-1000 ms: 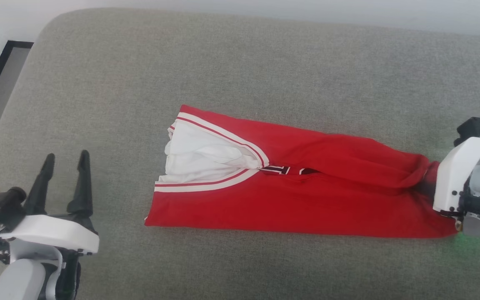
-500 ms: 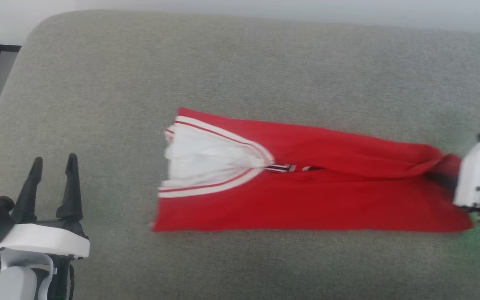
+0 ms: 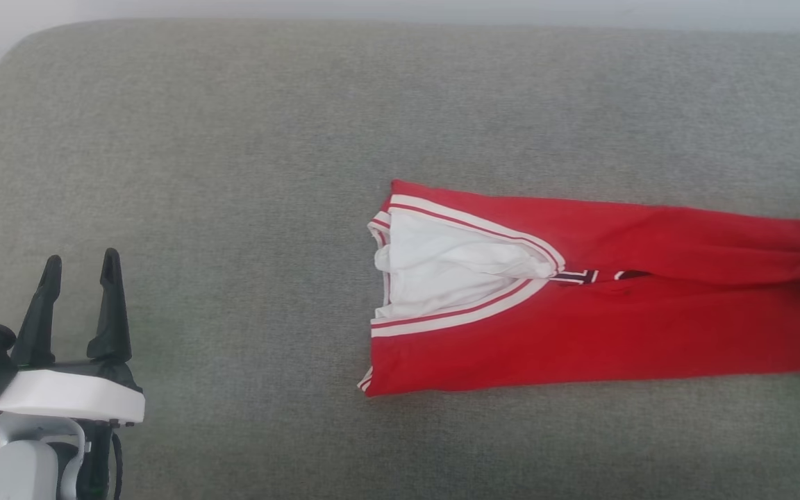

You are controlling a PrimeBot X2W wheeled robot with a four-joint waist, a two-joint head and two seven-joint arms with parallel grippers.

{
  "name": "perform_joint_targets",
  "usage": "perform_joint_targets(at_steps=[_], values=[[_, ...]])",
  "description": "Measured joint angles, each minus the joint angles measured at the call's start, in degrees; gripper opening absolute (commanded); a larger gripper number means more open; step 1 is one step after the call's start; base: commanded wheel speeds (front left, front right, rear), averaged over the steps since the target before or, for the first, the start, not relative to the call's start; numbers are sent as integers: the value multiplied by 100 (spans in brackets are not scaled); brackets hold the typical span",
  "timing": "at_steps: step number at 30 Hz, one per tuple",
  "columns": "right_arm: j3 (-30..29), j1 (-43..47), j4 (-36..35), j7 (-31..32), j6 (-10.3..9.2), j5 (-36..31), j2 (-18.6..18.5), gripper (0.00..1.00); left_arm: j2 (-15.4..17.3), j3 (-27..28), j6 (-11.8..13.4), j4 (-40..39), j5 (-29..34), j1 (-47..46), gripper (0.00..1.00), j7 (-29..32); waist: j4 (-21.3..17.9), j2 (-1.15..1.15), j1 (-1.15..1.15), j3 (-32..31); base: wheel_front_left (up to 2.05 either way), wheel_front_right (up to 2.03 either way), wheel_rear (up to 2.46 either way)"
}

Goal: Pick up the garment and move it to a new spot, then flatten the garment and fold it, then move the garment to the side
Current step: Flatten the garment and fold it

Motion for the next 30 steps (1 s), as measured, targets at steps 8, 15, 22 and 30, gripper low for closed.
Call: perform_joint_targets(at_steps=[8,15,22,30], values=[[408,220,-1327,522,-3,558,331,0,-67,123,-92,11,111,2,100,0,-160,0,0,-66,0,0,0],[981,414,-2404,861,-3,721,747,0,-138,120,-116,34,155,2,100,-1,-135,0,0,-158,0,0,0],[1833,223,-2655,917,-3,836,1184,0,-233,-126,-141,164,162,-110,100,-1,137,0,0,-219,0,0,0],[2681,-235,-2019,576,-3,910,1366,0,-301,-505,-143,301,143,-354,100,-1,614,0,0,-267,0,0,0]])
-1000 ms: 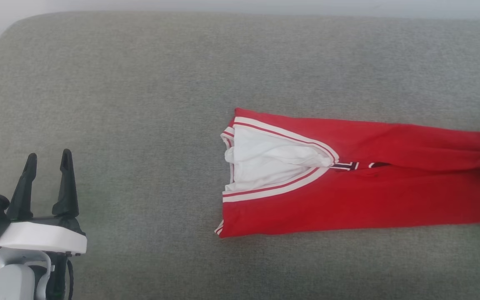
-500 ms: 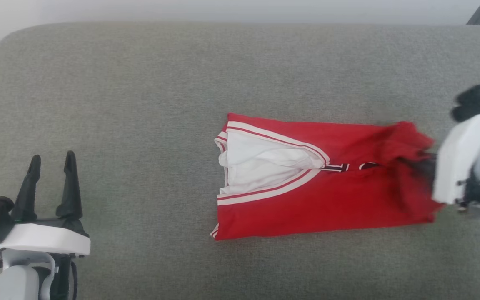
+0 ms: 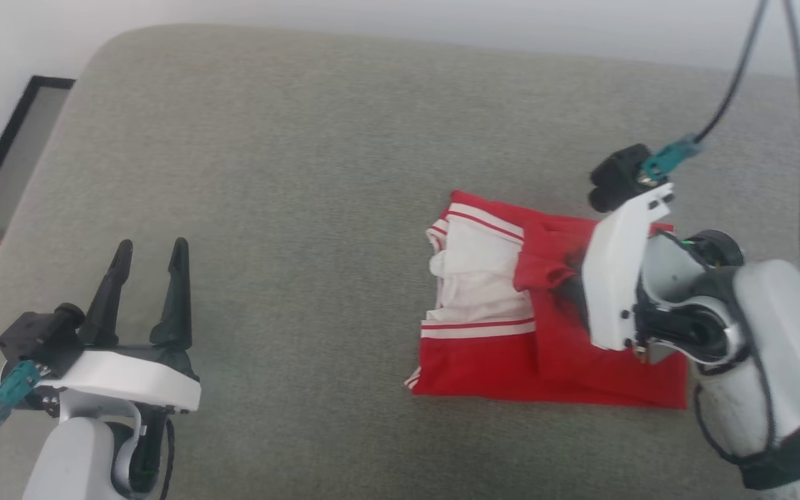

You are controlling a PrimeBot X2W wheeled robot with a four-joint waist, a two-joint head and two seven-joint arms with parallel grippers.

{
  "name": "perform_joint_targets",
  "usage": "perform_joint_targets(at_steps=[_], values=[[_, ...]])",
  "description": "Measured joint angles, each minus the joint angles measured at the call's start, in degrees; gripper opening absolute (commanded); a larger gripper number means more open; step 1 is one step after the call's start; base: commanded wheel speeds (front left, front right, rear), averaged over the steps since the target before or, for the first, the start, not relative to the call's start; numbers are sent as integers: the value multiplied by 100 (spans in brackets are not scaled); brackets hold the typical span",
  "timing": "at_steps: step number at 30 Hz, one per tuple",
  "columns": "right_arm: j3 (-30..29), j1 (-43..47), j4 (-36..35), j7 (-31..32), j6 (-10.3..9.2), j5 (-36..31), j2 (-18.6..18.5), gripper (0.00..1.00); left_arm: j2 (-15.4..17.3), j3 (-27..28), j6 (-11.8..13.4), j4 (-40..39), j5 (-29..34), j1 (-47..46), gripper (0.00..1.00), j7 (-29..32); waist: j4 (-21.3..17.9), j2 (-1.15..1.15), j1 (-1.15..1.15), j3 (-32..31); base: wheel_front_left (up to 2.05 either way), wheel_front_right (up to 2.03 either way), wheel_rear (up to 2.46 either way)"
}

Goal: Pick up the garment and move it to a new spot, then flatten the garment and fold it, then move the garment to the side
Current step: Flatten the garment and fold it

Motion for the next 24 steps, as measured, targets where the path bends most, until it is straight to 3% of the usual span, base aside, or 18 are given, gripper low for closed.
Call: perform_joint_targets(at_steps=[10,11,12,13,24], values=[[801,-521,992,-643,0,64,58,0,-60,-171,0,119,-94,-133,100,0,412,0,0,8,0,0,0],[860,-561,1095,-715,0,87,53,9,-70,-176,0,127,-98,-135,100,0,428,0,0,9,0,0,0],[940,-612,1178,-759,0,91,34,49,-73,-175,0,136,-108,-135,100,0,436,0,0,8,0,0,0],[1011,-662,1252,-801,0,98,25,100,-71,-168,0,143,-114,-135,100,0,437,1,0,6,0,0,0],[1312,-904,1125,-1247,0,389,-171,100,14,69,-1,51,-135,-31,100,0,81,0,0,-94,0,0,0]])
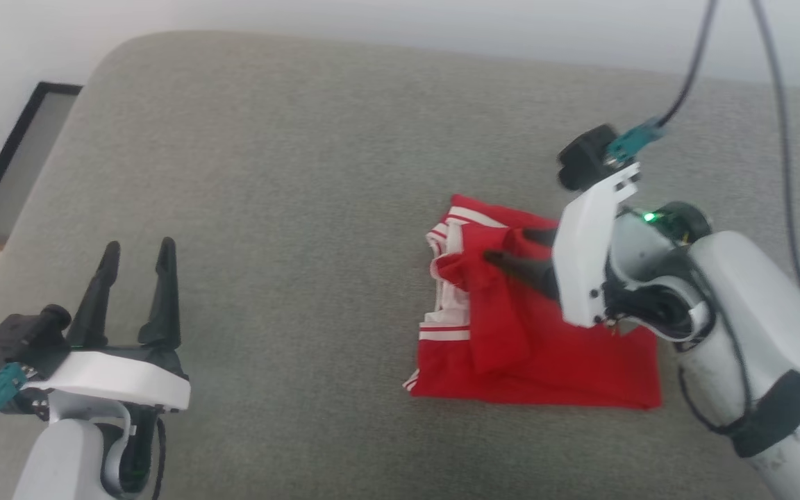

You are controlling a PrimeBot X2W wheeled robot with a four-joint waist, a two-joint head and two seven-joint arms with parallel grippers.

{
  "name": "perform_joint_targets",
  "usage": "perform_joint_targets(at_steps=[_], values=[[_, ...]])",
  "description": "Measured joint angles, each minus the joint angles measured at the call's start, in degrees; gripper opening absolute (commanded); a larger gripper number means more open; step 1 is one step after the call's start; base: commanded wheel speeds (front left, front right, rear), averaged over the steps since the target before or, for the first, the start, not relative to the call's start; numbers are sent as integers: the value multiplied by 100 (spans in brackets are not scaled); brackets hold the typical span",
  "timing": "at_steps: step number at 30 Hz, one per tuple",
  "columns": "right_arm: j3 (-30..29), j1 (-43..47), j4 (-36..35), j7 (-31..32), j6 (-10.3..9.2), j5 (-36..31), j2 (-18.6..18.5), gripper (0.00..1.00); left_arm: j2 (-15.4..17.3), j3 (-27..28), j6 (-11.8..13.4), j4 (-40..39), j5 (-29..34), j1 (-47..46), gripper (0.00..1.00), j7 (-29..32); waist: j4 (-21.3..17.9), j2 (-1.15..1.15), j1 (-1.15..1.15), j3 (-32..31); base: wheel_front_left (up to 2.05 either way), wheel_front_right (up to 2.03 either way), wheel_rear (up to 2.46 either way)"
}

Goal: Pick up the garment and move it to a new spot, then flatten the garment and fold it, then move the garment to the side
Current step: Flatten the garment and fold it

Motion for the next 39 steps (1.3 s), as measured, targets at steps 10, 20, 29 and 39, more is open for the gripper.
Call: perform_joint_targets(at_steps=[10,20,29,39], values=[[-534,272,-494,-893,0,105,-458,100,135,248,0,-141,30,211,100,0,-587,0,0,-158,0,0,0],[-1112,1046,-699,-2539,0,-255,-988,100,255,512,-4,-225,105,512,100,0,-1129,0,0,-385,0,0,0],[-1290,1785,-400,-4063,0,-561,-1262,100,314,665,-4,-242,197,799,100,0,-1467,0,0,-621,0,0,0],[-1627,2437,133,-5460,0,-1023,-1189,100,334,748,-4,-155,249,1078,100,0,-1557,0,0,-889,0,0,0]])
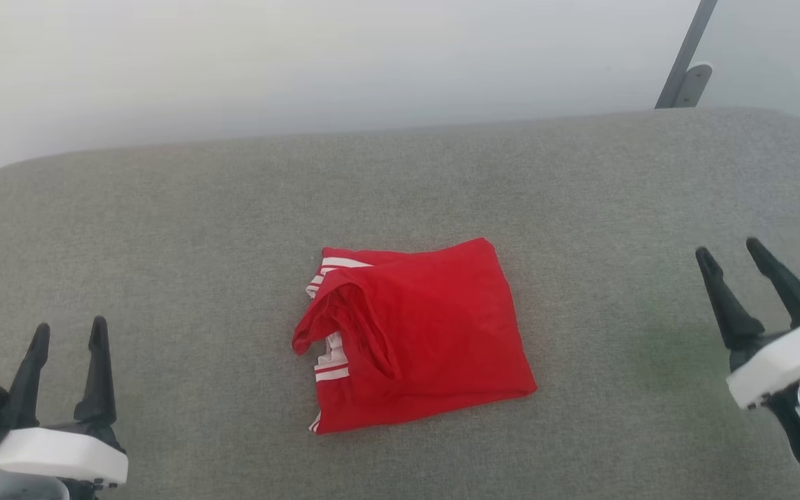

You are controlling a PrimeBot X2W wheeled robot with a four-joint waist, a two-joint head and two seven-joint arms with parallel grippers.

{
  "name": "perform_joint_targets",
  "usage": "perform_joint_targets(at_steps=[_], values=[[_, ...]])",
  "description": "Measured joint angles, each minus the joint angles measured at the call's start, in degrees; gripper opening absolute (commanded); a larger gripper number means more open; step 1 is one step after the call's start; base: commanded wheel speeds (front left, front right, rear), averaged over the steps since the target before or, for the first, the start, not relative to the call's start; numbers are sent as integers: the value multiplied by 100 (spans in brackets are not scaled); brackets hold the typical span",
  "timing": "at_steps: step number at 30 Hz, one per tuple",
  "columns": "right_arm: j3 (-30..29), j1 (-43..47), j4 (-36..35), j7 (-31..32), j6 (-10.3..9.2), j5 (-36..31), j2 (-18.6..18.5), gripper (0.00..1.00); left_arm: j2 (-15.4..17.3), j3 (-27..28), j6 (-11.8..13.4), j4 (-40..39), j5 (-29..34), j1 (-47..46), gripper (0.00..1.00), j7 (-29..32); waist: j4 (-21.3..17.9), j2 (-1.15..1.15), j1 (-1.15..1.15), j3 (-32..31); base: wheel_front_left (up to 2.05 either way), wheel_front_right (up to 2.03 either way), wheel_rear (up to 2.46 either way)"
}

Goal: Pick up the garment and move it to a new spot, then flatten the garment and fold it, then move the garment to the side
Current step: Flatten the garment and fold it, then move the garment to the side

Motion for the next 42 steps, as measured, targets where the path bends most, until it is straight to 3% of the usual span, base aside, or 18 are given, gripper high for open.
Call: perform_joint_targets(at_steps=[17,33,37,42], values=[[-525,553,196,-352,0,-169,281,100,111,22,0,37,1,205,100,0,56,0,0,-153,0,0,0],[-564,657,135,-361,0,-226,330,100,135,-67,0,47,1,207,100,0,102,0,0,-125,0,0,0],[-325,612,88,-154,0,-154,296,100,124,-116,0,43,0,197,100,0,207,0,0,-92,0,0,0],[202,288,-44,547,0,159,261,100,82,-204,0,59,-7,155,100,0,388,0,0,-20,0,0,0]])
